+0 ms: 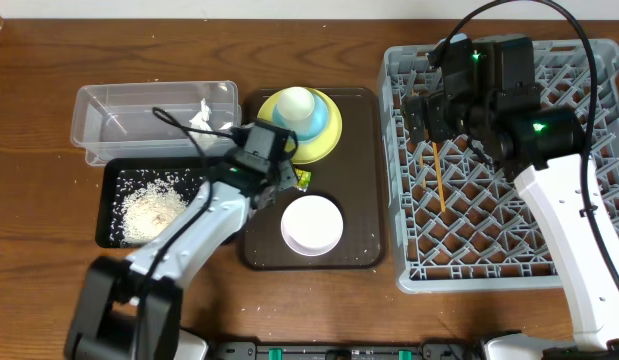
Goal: Sort waste into correct bins and load items into the dishwasher rack
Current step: 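Grasp the yellow-green Apollo wrapper with the left gripper and lift it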
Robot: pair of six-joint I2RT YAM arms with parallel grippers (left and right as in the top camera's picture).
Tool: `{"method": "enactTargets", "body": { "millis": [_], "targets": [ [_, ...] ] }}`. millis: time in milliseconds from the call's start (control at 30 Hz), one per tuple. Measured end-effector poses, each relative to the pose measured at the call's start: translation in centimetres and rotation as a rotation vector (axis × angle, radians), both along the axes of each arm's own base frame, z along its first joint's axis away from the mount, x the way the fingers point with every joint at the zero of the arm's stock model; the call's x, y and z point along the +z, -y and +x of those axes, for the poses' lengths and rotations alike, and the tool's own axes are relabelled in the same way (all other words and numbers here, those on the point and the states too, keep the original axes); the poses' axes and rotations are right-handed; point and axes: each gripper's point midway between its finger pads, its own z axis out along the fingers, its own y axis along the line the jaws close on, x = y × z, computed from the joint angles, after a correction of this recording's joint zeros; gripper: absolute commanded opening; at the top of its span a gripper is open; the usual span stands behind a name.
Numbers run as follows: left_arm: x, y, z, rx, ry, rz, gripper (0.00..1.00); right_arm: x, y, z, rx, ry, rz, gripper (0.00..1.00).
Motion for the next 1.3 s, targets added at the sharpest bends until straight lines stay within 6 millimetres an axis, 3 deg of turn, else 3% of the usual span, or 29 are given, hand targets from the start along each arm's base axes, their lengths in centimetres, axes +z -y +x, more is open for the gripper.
{"method": "enactTargets", "body": {
  "millis": [367, 733, 867, 1300],
  "targets": [
    [-4.2, 0.5, 0.7, 0.037, -0.046, 0.03, 0.46, 0.0, 0.0, 0.0, 0.0, 0.0, 0.0, 0.99],
    [-4.7, 0.3, 0.6, 0.047, -0.057, 0.039, 0.47, 0.0, 0.0, 0.0, 0.0, 0.0, 0.0, 0.99],
    [-4.8, 0.3, 0.4, 0.047, -0.065, 0.043, 0.57, 0.0, 0.0, 0.0, 0.0, 0.0, 0.0, 0.99],
    [-4.8, 0.3, 0.4, 0.048, -0.064, 0.042, 0.56, 0.0, 0.0, 0.0, 0.0, 0.0, 0.0, 0.99]
  ]
}}
